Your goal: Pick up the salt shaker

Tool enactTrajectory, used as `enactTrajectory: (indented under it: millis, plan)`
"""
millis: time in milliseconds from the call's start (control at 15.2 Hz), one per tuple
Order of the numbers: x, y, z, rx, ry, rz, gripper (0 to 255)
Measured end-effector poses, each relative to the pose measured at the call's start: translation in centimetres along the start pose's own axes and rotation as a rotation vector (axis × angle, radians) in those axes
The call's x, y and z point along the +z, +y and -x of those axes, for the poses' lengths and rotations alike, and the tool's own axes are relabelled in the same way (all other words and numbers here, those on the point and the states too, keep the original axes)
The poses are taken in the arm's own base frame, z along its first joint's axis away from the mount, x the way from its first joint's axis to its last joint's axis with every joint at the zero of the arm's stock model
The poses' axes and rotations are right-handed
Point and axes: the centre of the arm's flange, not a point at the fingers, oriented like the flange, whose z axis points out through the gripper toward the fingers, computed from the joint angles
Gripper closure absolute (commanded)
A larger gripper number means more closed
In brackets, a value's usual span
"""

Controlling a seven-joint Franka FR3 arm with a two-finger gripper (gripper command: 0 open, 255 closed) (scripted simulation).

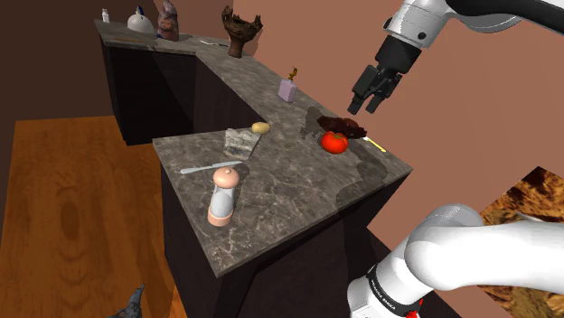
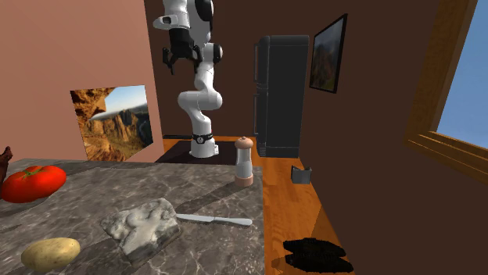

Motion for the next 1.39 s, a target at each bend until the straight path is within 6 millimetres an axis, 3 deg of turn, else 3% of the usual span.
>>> enactTrajectory:
  millis: [132, 264, 1386]
  plan:
    - [0.4, -0.3, -0.2, -0.001, 0.000, -0.002, 0]
    - [1.9, -1.8, -1.0, -0.006, 0.001, -0.008, 0]
    - [17.4, -15.1, -8.2, -0.045, 0.019, -0.076, 0]
